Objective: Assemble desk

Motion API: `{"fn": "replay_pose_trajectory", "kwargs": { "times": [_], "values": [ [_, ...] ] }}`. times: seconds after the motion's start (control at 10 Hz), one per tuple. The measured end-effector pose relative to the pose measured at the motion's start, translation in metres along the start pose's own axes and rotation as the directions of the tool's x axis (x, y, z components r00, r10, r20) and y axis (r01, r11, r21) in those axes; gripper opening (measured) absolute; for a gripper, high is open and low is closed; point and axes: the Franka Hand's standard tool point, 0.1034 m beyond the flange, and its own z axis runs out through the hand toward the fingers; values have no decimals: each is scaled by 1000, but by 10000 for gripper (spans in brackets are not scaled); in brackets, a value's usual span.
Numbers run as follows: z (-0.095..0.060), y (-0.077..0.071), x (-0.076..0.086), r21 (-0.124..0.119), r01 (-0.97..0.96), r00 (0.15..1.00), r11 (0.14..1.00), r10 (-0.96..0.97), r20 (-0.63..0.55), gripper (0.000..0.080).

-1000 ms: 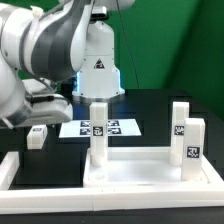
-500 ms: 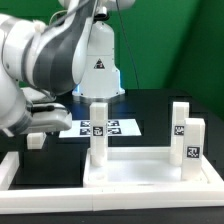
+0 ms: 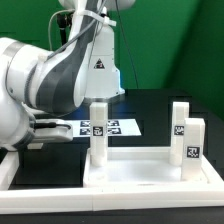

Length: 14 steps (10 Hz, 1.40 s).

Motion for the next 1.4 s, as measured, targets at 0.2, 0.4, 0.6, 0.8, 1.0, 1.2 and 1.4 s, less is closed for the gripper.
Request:
{"fn": "replay_pose_trajectory", "kwargs": {
  "times": [0.2, 0.4, 0.6, 0.8, 1.0, 1.2, 1.4],
  "values": [
    [0, 0, 0, 0, 0, 1000, 1000, 0, -1, 523],
    [0, 1, 0, 0, -1, 1000, 1000, 1, -1, 327],
    [0, 1, 0, 0, -1, 1000, 1000, 1, -2, 289],
    [0, 1, 0, 0, -1, 1000, 1000, 1, -2, 289],
    [0, 1, 0, 1, -1, 1000, 1000, 1, -2, 289],
    [-37, -1, -14, -7, 7, 999, 1000, -7, -34, 290],
    [-80, -10, -41, 10, 9, 993, 1000, -8, -114, 290]
  ]
}}
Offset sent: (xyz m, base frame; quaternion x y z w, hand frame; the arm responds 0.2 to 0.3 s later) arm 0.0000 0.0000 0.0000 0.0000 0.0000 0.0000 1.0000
